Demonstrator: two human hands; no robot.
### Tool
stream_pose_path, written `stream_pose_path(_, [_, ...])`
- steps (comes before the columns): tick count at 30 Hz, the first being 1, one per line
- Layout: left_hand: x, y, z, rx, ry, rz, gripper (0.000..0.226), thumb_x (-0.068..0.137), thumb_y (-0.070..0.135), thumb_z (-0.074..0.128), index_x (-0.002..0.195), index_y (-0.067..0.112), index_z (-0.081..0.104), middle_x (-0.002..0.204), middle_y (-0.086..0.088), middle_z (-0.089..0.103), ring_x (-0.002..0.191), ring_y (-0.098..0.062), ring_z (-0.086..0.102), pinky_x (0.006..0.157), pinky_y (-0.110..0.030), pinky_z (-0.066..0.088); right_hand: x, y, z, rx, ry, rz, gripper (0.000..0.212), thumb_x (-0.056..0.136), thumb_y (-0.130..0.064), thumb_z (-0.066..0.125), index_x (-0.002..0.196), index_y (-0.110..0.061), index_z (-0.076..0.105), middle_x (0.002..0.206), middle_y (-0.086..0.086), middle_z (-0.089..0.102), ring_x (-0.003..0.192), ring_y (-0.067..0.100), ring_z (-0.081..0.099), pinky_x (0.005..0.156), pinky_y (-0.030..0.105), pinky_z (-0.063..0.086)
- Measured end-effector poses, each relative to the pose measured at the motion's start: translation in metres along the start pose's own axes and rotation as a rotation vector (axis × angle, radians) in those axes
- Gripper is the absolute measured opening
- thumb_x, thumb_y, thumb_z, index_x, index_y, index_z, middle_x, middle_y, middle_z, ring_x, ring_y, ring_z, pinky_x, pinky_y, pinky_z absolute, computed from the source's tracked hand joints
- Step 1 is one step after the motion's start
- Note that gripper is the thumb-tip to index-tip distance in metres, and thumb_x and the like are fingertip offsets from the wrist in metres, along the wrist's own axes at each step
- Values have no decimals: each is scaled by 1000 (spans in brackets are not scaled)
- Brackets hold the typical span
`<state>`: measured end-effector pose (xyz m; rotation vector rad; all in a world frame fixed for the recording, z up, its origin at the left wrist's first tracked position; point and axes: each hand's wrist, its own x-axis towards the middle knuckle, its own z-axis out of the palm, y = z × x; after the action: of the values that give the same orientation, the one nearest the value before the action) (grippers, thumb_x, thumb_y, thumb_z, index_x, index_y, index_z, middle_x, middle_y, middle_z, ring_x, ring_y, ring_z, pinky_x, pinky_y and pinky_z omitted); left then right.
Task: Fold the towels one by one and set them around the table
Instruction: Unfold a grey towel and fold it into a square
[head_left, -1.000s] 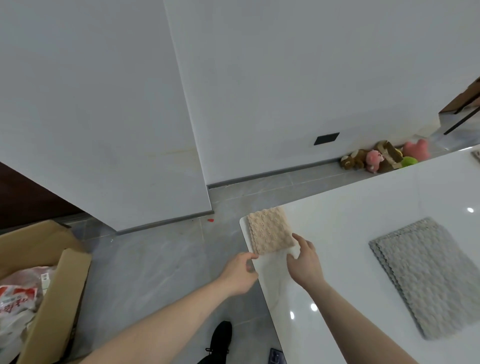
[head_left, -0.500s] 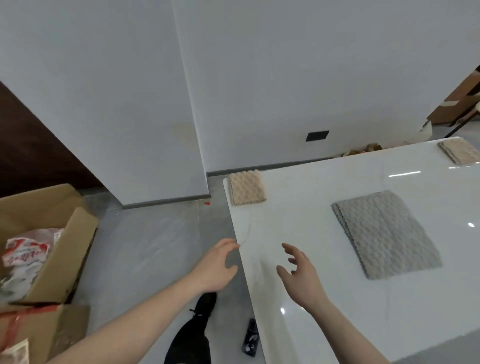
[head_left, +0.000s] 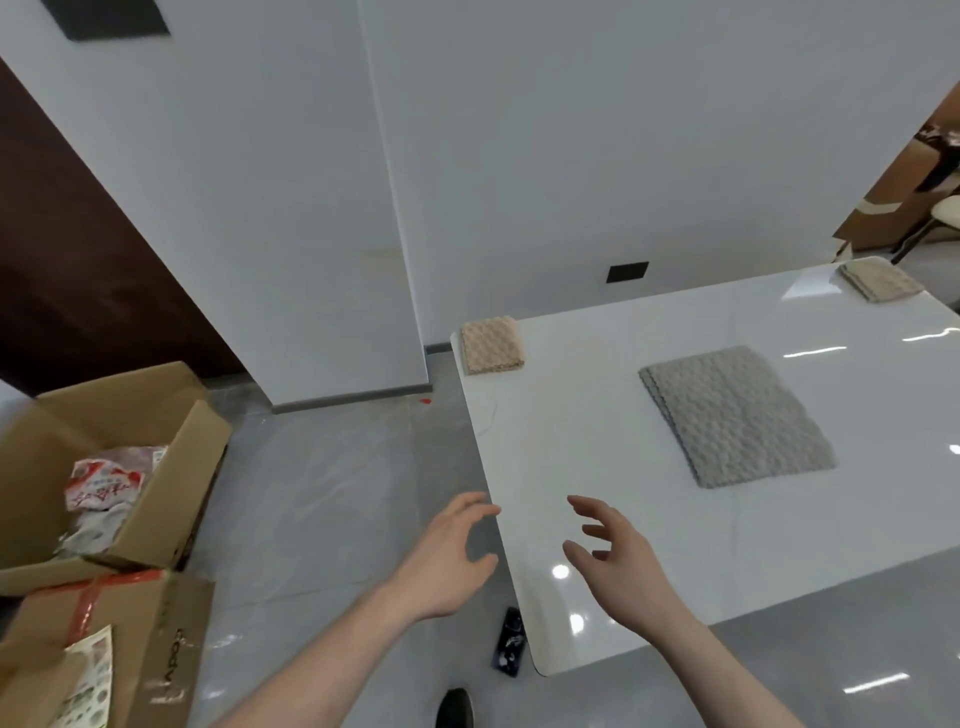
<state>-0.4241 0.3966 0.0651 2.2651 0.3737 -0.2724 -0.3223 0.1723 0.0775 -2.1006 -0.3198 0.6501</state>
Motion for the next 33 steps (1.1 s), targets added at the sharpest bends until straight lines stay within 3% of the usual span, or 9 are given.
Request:
stream_pose_path(6, [5, 21, 19, -37, -14, -12, 57, 92, 29, 63, 147, 30, 48, 159, 16, 31, 140, -7, 42, 118, -28, 34, -15, 14, -23, 19, 12, 23, 48, 93, -21, 66, 134, -43, 54, 134, -28, 54, 119, -3, 55, 95, 24, 48])
stream_pose_path(15, [24, 78, 73, -98, 106, -121, 54, 95, 28, 61, 147, 32, 48, 155, 22, 31, 136, -3, 42, 111, -18, 32, 6, 48, -92, 54, -115, -27, 46, 94, -20, 66, 131, -45, 55, 133, -30, 54, 119, -6, 55, 98, 23, 49])
stream_pose_path(23, [34, 150, 144, -191, 226, -236, 51, 94, 34, 60, 143, 43, 47, 150, 33, 30, 135, 1, 41, 116, -28, 36, 33, 95, -182, -29, -248, -69, 43, 94, -20, 65, 129, -45, 57, 132, -31, 56, 119, -6, 56, 99, 26, 51])
stream_pose_path(33, [1, 152, 145, -216, 369, -291, 45, 96, 27, 64, 138, 39, 52, 146, 29, 38, 133, 4, 41, 111, -16, 31, 38, 94, -196, -36, -311, -88, 42, 94, -19, 66, 126, -45, 59, 130, -32, 57, 117, -4, 58, 96, 32, 56])
